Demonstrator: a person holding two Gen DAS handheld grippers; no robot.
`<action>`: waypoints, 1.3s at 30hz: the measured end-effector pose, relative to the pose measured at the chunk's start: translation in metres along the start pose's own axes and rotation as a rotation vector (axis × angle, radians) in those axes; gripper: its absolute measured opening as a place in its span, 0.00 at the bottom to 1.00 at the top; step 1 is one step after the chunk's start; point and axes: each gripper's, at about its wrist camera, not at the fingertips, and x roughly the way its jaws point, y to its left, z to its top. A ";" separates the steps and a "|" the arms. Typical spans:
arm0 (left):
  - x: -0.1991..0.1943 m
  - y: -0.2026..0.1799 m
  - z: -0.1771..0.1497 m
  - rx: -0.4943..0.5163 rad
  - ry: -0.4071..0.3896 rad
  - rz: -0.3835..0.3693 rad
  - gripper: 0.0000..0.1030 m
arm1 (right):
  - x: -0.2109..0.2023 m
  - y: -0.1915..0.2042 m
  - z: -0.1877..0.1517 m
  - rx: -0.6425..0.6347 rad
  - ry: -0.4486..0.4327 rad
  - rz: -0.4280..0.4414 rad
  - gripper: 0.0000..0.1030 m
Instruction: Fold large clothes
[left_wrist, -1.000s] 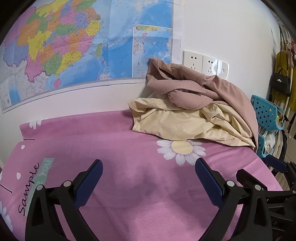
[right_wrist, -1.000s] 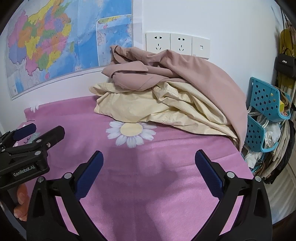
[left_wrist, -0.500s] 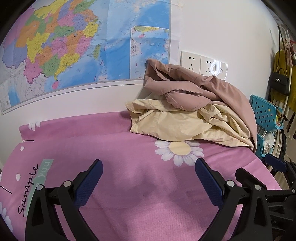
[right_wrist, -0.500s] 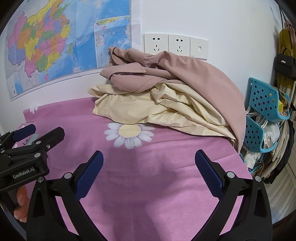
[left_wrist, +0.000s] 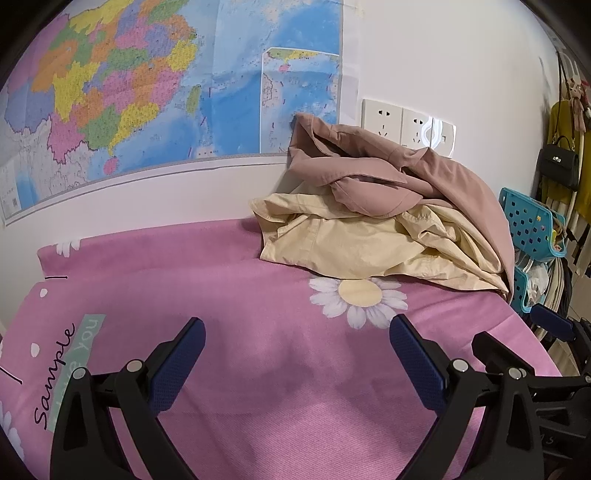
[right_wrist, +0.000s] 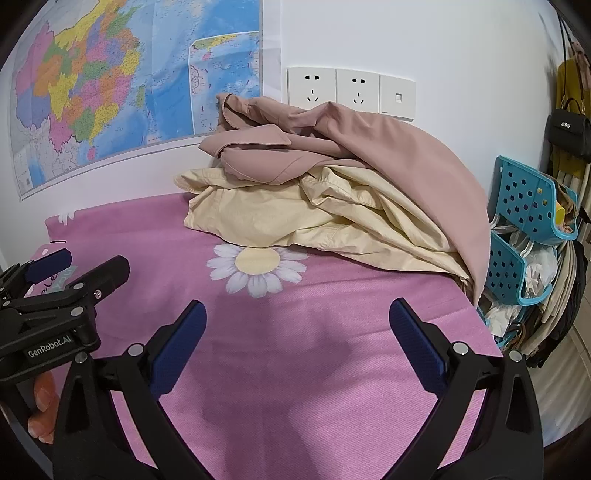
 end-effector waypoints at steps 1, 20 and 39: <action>0.000 0.000 0.000 0.000 0.001 0.000 0.94 | 0.000 0.001 0.000 0.001 0.002 0.002 0.95; 0.004 -0.002 0.000 0.000 0.003 -0.006 0.93 | 0.001 -0.006 0.005 -0.008 -0.013 -0.007 0.95; 0.014 -0.006 0.008 -0.001 0.010 -0.021 0.93 | 0.007 -0.005 0.012 -0.056 -0.024 -0.015 0.95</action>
